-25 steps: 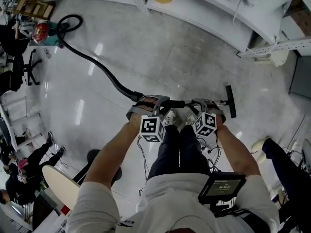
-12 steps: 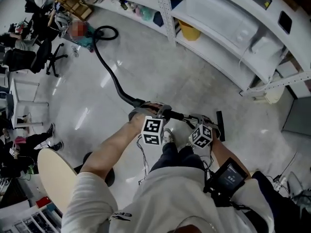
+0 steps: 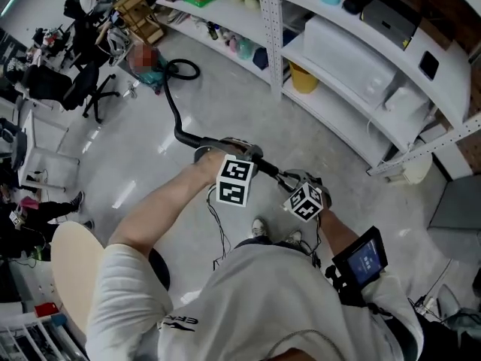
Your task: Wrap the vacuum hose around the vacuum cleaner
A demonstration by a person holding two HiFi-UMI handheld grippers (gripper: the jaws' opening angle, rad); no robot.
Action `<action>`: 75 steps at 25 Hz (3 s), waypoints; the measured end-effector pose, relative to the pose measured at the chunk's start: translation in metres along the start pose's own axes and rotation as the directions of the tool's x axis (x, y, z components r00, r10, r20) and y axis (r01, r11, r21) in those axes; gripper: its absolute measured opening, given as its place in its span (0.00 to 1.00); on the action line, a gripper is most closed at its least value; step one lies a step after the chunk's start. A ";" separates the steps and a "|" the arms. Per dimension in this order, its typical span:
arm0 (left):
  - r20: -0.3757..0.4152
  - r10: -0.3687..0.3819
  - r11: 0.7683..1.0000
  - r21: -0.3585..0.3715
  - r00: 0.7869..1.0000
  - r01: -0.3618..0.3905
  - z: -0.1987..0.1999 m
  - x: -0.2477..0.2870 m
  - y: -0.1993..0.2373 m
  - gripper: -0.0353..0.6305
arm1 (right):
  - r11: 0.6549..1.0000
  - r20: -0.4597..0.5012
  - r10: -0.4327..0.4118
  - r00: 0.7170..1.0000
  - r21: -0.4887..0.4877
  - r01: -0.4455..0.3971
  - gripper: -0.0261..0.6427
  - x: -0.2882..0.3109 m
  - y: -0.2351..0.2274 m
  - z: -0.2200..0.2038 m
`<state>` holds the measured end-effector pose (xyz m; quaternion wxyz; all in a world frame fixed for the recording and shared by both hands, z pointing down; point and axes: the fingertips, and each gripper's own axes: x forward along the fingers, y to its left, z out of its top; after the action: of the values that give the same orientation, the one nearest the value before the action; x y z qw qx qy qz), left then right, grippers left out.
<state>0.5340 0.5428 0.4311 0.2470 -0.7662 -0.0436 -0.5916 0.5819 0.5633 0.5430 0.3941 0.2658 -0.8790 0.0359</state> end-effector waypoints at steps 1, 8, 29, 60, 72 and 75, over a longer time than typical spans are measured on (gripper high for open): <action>-0.006 0.000 1.000 0.003 1.000 0.000 -0.003 -0.007 0.002 0.30 | 1.000 0.011 0.000 1.000 -0.007 0.000 0.27 0.000 0.000 0.008; -0.054 -0.010 1.000 -0.020 0.998 0.008 -0.033 -0.041 0.002 0.29 | 0.997 0.093 0.046 0.995 -0.070 -0.040 0.27 0.016 0.006 0.066; -0.125 -0.058 0.998 -0.046 0.990 0.053 -0.114 -0.063 -0.062 0.29 | 0.940 0.199 0.245 0.949 -0.288 -0.182 0.31 0.073 0.096 0.189; -0.046 0.249 0.962 -0.103 0.967 -0.253 -0.224 -0.112 -0.041 0.29 | 0.923 0.112 0.280 0.954 -0.306 -0.235 0.27 0.124 0.087 0.284; -0.029 0.493 0.853 -0.181 0.870 -0.489 -0.293 -0.120 0.059 0.34 | 0.950 0.169 0.272 0.947 -0.207 -0.236 0.27 0.174 -0.001 0.345; -0.035 0.600 0.764 -0.273 0.799 -0.585 -0.311 -0.126 0.096 0.38 | 0.958 0.180 0.269 0.946 -0.149 -0.244 0.27 0.183 -0.033 0.364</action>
<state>0.2555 0.3532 0.3377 0.3128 -0.7827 0.2748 -0.4626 0.2527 0.3556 0.4191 0.3122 0.1263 -0.9416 0.0051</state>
